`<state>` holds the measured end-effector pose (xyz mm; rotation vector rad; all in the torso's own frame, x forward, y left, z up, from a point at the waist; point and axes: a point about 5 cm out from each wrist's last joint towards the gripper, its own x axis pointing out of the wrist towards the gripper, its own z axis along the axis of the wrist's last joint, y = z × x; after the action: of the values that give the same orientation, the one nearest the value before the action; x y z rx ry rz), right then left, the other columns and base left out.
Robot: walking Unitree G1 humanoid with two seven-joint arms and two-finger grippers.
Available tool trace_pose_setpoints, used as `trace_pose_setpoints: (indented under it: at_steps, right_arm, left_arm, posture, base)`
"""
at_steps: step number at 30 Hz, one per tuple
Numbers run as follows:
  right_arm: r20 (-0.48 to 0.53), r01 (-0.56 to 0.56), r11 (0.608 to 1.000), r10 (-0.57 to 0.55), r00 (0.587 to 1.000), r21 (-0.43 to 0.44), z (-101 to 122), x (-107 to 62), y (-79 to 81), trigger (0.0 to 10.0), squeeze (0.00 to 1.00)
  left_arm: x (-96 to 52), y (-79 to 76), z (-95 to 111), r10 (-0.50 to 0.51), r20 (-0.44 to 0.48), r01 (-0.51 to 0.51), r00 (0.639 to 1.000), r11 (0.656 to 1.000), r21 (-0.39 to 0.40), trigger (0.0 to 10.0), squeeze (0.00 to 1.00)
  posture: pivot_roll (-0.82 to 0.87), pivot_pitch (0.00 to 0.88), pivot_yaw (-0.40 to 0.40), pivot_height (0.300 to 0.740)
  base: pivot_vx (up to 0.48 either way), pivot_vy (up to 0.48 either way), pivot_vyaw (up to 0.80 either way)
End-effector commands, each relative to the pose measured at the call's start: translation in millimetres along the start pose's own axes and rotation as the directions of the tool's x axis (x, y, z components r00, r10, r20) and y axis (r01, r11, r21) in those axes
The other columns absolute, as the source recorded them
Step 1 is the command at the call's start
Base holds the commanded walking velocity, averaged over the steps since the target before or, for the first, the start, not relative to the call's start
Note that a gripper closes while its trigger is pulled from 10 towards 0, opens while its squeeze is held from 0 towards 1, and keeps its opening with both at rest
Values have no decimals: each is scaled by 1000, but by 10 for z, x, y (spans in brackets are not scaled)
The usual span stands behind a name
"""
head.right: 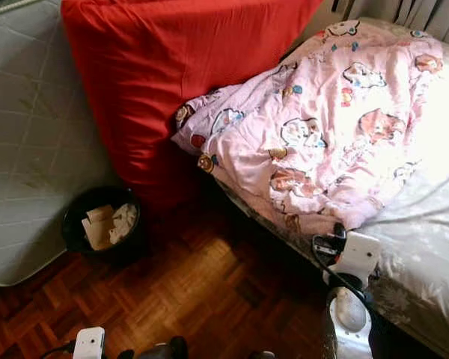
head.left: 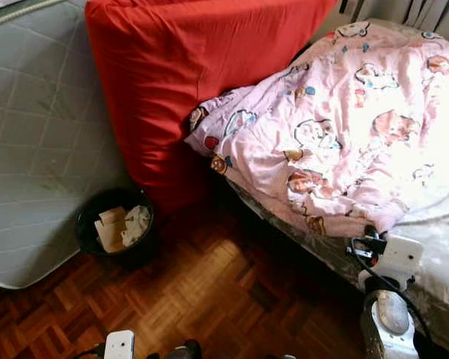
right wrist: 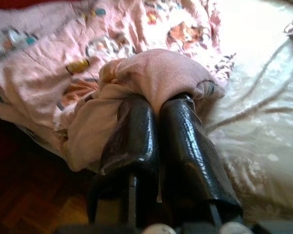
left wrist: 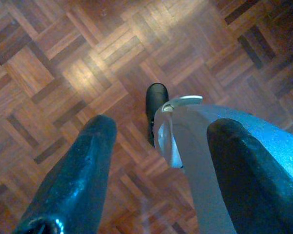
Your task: Clean up the room
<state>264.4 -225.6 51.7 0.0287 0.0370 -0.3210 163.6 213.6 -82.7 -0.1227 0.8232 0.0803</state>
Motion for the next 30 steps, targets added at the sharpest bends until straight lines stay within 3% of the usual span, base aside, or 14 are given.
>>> trace_pose_setpoints:
  at_steps: [1, 8, 16, 22, 30]
  right_arm:
    - [-102, 32, 999, -34, 994, -18, -192, -66, -76, 10000, 0]
    - [-232, 97, 995, -103, 967, -40, -418, -158, -208, 10000, 0]
    - [-486, 123, 984, -169, 858, -126, -843, -368, -335, 10000, 0]
    - [-567, 96, 984, -163, 807, -147, -1015, -502, -348, 10000, 0]
    - [-610, 83, 983, -166, 775, -161, -1114, -586, -370, 10000, 0]
  left_arm:
    - [-45, 45, -130, 12, -55, -12, 998, 1000, 4, 10000, 0]
    - [-40, 29, -135, 10, -62, -10, 998, 1000, 7, 10000, 0]
    - [-40, 5, -146, -8, -69, 11, 998, 999, 33, 10000, 0]
    - [-42, 2, -150, -12, -70, 15, 997, 999, 36, 10000, 0]
    - [-36, -9, -141, -17, -70, 21, 997, 998, 54, 10000, 0]
  posture:
    - [24, 210, 6, 740]
    - [24, 205, 6, 740]
    - [19, 193, 9, 740]
    - [20, 192, 11, 740]
    - [20, 196, 12, 740]
  base:
    - [0, 0, 0]
    - [0, 0, 0]
    - [0, 0, 0]
    - [0, 0, 0]
    - [0, 0, 0]
